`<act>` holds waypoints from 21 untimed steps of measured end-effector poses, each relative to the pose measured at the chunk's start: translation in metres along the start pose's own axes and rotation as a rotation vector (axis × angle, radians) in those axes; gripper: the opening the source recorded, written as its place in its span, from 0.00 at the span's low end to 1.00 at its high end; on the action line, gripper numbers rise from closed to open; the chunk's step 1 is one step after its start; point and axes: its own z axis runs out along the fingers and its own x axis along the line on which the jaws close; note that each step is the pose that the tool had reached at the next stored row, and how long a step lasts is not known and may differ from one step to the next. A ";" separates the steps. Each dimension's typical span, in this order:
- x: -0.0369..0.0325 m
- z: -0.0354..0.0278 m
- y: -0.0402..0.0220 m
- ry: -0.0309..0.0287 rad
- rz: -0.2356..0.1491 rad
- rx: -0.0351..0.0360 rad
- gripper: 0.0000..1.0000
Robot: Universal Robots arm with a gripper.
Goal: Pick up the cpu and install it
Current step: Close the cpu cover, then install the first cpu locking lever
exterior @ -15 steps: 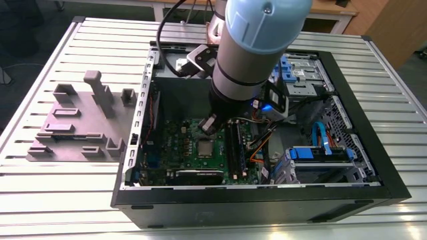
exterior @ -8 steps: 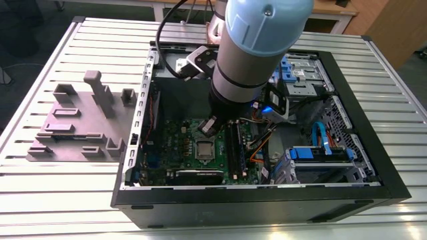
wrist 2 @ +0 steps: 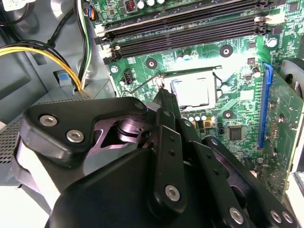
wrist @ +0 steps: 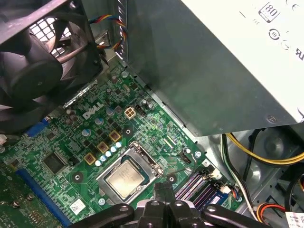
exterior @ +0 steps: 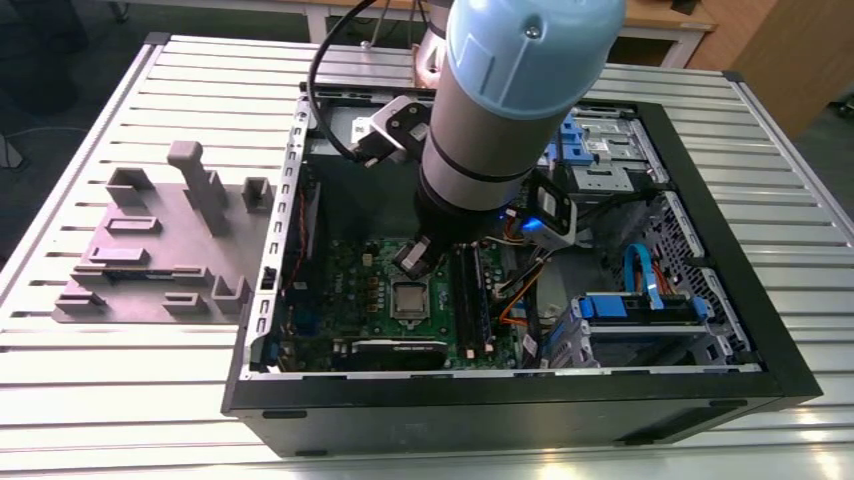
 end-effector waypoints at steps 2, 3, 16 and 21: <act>0.0000 0.0000 0.0000 0.0001 0.000 0.0000 0.11; 0.0000 0.0000 0.0000 0.0000 0.000 0.0000 0.11; -0.0108 -0.0004 -0.0108 0.0005 -0.001 -0.0004 0.11; -0.0207 0.0001 -0.0172 -0.0098 -0.001 -0.0106 0.11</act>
